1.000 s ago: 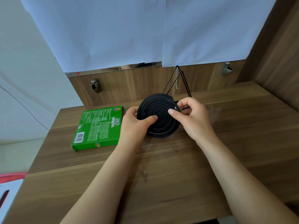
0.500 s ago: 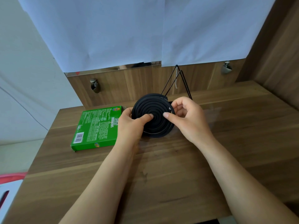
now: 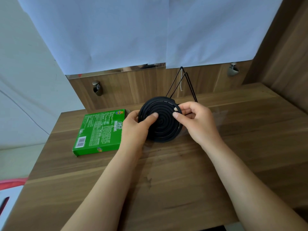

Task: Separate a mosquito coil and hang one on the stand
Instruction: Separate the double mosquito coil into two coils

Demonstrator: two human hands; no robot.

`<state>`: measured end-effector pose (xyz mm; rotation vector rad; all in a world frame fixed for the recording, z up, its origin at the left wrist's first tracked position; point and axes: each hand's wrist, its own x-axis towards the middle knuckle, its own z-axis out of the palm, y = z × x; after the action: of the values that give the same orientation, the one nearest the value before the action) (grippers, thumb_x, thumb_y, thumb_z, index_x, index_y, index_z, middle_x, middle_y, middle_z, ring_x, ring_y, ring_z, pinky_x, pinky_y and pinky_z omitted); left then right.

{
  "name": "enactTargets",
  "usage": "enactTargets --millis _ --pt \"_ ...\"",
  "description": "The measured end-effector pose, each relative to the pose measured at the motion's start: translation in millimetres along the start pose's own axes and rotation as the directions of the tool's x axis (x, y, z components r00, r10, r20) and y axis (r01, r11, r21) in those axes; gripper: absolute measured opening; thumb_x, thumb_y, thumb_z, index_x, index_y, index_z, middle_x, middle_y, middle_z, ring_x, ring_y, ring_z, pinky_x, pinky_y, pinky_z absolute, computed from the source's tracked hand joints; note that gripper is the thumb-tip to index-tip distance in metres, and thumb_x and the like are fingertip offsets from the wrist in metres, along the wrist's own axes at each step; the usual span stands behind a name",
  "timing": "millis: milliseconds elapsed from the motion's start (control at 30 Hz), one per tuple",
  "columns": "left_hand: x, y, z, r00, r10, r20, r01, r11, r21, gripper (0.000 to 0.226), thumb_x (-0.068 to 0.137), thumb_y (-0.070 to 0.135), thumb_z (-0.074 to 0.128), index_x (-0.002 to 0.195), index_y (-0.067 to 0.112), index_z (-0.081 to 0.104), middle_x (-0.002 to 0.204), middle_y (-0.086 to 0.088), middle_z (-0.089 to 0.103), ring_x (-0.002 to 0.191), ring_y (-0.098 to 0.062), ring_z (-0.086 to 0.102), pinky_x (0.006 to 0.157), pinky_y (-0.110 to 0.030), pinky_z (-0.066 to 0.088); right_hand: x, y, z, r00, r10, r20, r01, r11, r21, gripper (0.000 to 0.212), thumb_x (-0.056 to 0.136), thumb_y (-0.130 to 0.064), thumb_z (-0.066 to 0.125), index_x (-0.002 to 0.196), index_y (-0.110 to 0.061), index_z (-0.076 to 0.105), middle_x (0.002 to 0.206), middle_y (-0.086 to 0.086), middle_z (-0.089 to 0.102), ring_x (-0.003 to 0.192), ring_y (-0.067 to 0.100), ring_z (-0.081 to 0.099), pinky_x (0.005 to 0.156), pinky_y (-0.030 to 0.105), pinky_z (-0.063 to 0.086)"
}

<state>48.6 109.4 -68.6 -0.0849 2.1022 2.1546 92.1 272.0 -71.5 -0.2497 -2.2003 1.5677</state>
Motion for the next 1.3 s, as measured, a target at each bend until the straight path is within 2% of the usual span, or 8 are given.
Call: enactTargets --millis 133,233,400,567,800,1000,1133,1300 --pt "7.5 4.1 -2.3 0.987 -0.16 0.014 0.16 0.971 -0.18 0.022 0.094 0.032 0.059 0.092 0.016 0.073 0.082 -0.002 0.077 0.08 -0.021 0.072 0.071 -0.034 0.058 1.5 1.2 -1.6 0.998 0.061 -0.018 -0.06 0.996 0.07 0.011 0.086 -0.017 0.072 0.095 -0.023 0.07 0.089 -0.001 0.069 0.084 0.023 0.068 0.068 0.033 0.056" --pt "10.8 3.5 -5.9 0.985 -0.168 0.032 0.171 0.97 -0.171 0.022 0.098 0.029 0.055 0.091 0.017 0.072 0.085 -0.006 0.073 0.079 -0.024 0.069 0.07 -0.036 0.058 0.8 -1.4 -2.1 0.998 0.064 -0.013 -0.062 0.991 0.119 0.012 0.086 -0.016 0.071 0.092 -0.026 0.069 0.09 -0.002 0.069 0.085 0.026 0.069 0.064 0.032 0.057" --pt "11.7 5.6 -10.6 0.984 -0.157 0.08 0.169 0.967 -0.188 0.021 0.099 0.027 0.055 0.098 0.012 0.07 0.086 -0.009 0.076 0.069 -0.022 0.074 0.061 -0.037 0.06 0.9 -2.8 -2.7 0.995 0.101 0.005 -0.1 0.978 0.183 0.015 0.087 -0.013 0.069 0.09 -0.027 0.069 0.092 -0.001 0.069 0.089 0.027 0.07 0.074 0.049 0.061" --pt "12.3 6.1 -12.2 0.966 -0.207 0.158 0.238 0.946 -0.22 0.02 0.099 0.031 0.053 0.097 0.02 0.07 0.08 -0.001 0.077 0.07 -0.02 0.075 0.06 -0.034 0.059 0.6 -3.7 -2.8 1.0 0.027 0.005 -0.027 0.985 0.172 0.019 0.087 -0.013 0.07 0.088 -0.032 0.068 0.089 -0.006 0.069 0.077 0.005 0.067 0.06 0.014 0.051" --pt "8.4 5.4 -12.0 0.991 -0.096 0.093 0.11 0.98 -0.165 0.025 0.095 0.037 0.06 0.083 0.02 0.072 0.085 -0.008 0.07 0.072 -0.025 0.07 0.056 -0.033 0.058 -0.6 -6.0 -4.6 0.997 -0.075 0.025 0.074 0.997 0.01 0.016 0.086 -0.019 0.07 0.094 -0.031 0.063 0.083 -0.002 0.063 0.068 0.006 0.059 0.061 0.015 0.05" --pt "8.6 8.6 -11.0 0.99 -0.103 0.101 0.125 0.962 -0.241 0.028 0.095 0.04 0.059 0.094 0.016 0.073 0.088 -0.006 0.075 0.076 -0.021 0.072 0.064 -0.041 0.061 1.4 -4.9 -6.7 0.996 0.085 0.013 -0.086 0.988 0.131 0.005 0.091 -0.019 0.066 0.094 -0.015 0.063 0.078 0.004 0.065 0.06 0.014 0.065 0.047 0.022 0.051" --pt "10.9 11.6 -11.8 0.955 -0.15 0.255 0.245 0.885 -0.395 0.028 0.1 0.027 0.048 0.079 0.015 0.064 0.073 -0.004 0.072 0.07 -0.02 0.07 0.07 -0.034 0.061 2.6 -5.5 -8.3 0.975 0.222 0.03 -0.219 0.919 0.327 0.01 0.093 -0.017 0.065 0.1 -0.01 0.062 0.071 -0.003 0.068 0.062 0.009 0.068 0.051 0.022 0.053" --pt "8.6 12.6 -14.1 0.901 -0.155 0.404 0.334 0.843 -0.422 0.04 0.097 0.024 0.047 0.069 0.015 0.073 0.084 -0.009 0.076 0.08 -0.025 0.075 0.071 -0.037 0.063 3.9 -7.7 -6.7 0.949 0.313 0.031 -0.296 0.856 0.423 0.005 0.094 -0.015 0.064 0.096 -0.012 0.061 0.082 0.002 0.068 0.064 0.008 0.067 0.052 0.023 0.054"
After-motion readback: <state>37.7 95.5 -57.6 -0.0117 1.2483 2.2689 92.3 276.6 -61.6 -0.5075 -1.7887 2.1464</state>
